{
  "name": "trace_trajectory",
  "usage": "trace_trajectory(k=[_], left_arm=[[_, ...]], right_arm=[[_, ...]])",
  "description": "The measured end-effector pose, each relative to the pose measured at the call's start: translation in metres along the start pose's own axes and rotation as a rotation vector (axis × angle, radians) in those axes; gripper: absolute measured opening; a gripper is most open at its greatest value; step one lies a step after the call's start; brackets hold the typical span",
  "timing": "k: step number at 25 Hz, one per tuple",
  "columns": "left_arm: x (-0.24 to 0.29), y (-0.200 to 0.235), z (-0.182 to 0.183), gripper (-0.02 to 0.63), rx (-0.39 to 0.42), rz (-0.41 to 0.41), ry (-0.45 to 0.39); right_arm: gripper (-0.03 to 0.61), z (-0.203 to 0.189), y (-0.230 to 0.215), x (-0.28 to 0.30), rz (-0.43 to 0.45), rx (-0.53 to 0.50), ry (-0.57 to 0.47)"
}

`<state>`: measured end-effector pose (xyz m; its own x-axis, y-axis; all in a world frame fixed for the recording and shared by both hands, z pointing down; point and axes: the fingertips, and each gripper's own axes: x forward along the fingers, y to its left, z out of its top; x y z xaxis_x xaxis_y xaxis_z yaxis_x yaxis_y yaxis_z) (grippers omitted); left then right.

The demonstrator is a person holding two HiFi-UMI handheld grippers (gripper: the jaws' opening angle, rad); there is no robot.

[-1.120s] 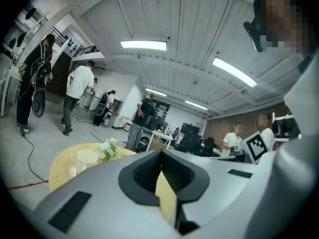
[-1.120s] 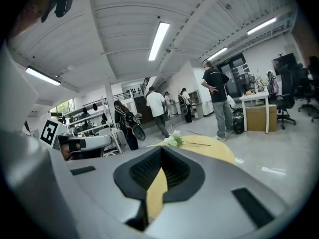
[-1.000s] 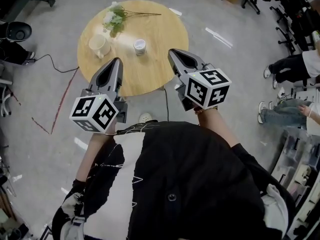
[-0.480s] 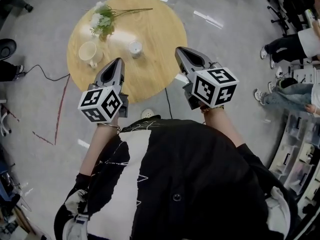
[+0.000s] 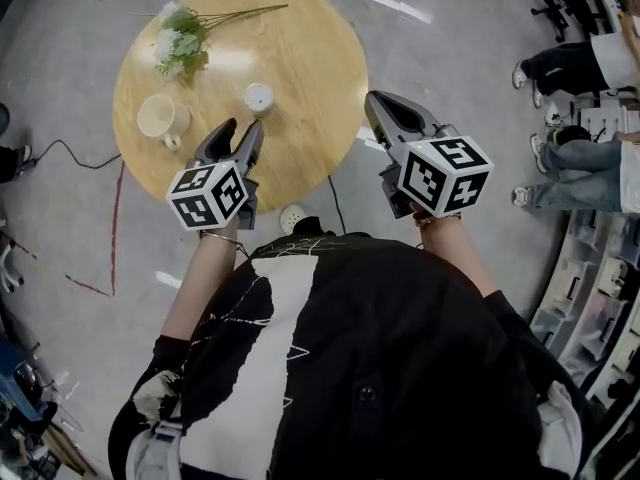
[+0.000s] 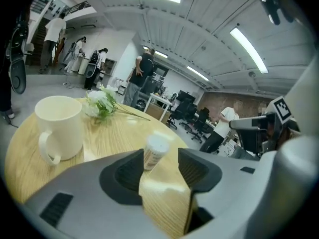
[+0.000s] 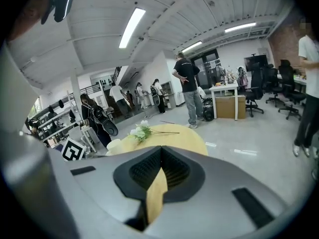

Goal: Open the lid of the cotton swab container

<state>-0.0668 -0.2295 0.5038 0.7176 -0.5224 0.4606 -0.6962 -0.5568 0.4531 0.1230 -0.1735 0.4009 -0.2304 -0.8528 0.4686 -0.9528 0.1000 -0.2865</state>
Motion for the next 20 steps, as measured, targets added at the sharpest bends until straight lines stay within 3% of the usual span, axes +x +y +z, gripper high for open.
trace_trajectory(k=[13,20], left_arm=[[0.035,0.011,-0.024,0.298,0.084,-0.019,0.117],[0.055,0.009,-0.022,0.308,0.183,-0.036,0.132]], right_arm=[[0.005,-0.015,-0.018,0.001,-0.068,0.049,0.027],[0.005,-0.025,-0.022,-0.003,-0.097,0.061,0.059]])
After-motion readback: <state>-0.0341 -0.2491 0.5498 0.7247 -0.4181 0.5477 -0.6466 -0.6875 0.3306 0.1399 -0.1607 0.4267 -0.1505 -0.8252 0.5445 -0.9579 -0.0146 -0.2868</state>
